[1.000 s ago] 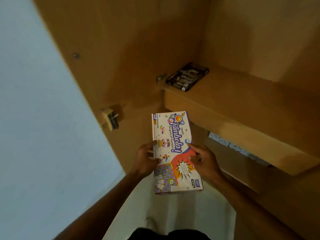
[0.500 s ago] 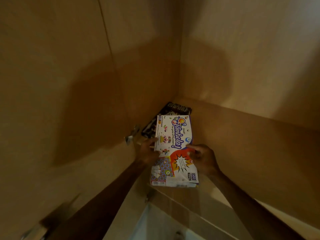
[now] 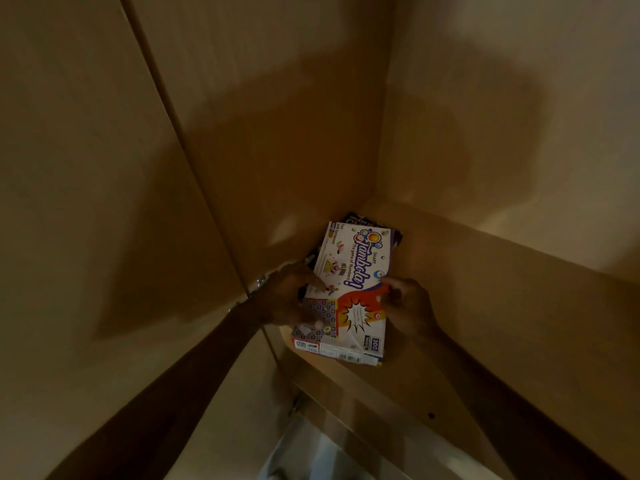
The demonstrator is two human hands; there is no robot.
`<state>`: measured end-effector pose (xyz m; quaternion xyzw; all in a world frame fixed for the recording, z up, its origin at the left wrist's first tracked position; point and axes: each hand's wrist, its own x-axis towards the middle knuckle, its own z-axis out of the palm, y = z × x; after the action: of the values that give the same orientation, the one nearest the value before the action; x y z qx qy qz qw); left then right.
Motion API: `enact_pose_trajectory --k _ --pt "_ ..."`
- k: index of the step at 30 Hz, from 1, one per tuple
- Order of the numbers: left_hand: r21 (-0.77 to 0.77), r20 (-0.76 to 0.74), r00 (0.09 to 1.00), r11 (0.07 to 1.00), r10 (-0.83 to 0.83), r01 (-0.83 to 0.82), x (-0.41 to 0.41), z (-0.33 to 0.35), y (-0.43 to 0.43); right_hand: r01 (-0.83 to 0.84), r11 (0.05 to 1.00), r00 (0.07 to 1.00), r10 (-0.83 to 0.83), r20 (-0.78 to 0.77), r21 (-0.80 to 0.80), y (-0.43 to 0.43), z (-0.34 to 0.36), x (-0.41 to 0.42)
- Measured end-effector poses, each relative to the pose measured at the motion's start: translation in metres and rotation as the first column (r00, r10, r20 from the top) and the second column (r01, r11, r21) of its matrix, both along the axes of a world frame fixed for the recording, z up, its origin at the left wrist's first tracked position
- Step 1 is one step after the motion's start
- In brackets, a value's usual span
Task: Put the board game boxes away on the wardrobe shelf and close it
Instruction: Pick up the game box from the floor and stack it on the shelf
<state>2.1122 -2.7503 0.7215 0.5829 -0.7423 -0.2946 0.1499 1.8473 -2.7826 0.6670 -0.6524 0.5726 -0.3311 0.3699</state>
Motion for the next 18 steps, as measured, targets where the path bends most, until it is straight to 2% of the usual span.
enact_pose_trajectory --k 2,4,8,12,15,18 --pt "0.063 0.122 0.99 0.996 -0.068 0.061 -0.003 0.005 0.008 -0.004 1.0 1.0 0.004 0.009 -0.017 -0.001 -0.003 -0.001" --pt "0.046 0.202 0.975 0.995 -0.093 0.085 -0.005 0.007 0.01 -0.006 1.0 1.0 0.006 0.02 -0.007 -0.004 -0.005 0.0" --pt "-0.051 0.182 0.983 0.998 -0.035 0.045 -0.003 0.008 0.009 0.011 0.999 1.0 -0.01 0.007 -0.041 -0.009 -0.006 0.005" --pt "-0.255 0.182 0.979 0.966 0.096 -0.047 0.003 -0.004 0.009 0.013 0.996 0.999 -0.01 0.031 -0.083 -0.015 -0.002 0.011" --pt "-0.356 0.219 0.952 0.926 0.215 -0.128 0.003 -0.017 0.01 -0.079 0.988 0.995 0.086 0.05 -0.135 -0.009 0.0 0.019" --pt "-0.391 0.306 0.924 0.915 0.229 -0.097 -0.001 -0.028 0.01 -0.215 0.962 0.974 0.224 0.034 -0.167 -0.001 -0.003 0.024"
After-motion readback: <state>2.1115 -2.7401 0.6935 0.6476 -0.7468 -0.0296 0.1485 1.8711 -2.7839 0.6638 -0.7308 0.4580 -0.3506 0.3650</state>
